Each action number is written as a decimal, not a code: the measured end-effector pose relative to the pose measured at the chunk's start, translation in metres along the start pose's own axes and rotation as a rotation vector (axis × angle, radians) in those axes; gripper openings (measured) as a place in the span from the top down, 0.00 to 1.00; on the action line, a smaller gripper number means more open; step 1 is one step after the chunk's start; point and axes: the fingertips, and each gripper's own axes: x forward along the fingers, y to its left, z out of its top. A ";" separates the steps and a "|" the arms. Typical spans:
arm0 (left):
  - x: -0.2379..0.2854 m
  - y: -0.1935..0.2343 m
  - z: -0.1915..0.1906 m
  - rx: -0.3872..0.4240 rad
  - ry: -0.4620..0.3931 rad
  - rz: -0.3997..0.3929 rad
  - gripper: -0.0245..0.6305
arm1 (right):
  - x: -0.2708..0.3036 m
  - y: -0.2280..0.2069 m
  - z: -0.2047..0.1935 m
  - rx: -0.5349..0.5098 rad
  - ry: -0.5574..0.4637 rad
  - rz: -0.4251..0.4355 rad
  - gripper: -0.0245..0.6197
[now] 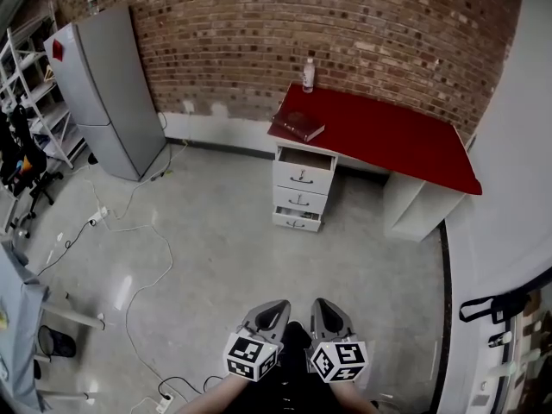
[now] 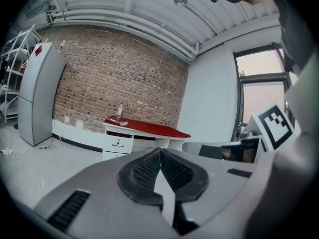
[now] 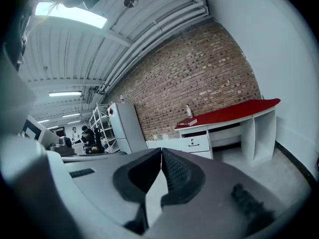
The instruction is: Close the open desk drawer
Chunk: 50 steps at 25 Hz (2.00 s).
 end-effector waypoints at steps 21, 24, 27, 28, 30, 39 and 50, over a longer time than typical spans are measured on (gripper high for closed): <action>0.134 0.072 0.059 -0.014 -0.014 0.013 0.95 | 0.139 -0.074 0.065 -0.013 0.005 -0.021 0.95; 0.143 0.080 0.063 -0.014 -0.010 0.018 0.95 | 0.151 -0.080 0.069 -0.008 0.005 -0.024 0.95; 0.154 0.084 0.061 -0.014 0.001 0.020 0.95 | 0.161 -0.086 0.070 -0.007 0.009 -0.021 0.95; 0.157 0.085 0.060 -0.005 0.006 0.021 0.95 | 0.163 -0.089 0.070 -0.009 0.010 -0.023 0.95; 0.165 0.085 0.058 0.020 0.013 0.023 0.95 | 0.166 -0.098 0.071 -0.010 0.008 -0.036 0.95; 0.194 0.092 0.062 0.010 -0.013 0.038 0.95 | 0.177 -0.142 0.086 -0.005 -0.031 -0.089 0.95; 0.204 0.095 0.062 -0.045 -0.019 0.062 0.95 | 0.182 -0.140 0.087 -0.055 -0.004 -0.050 0.95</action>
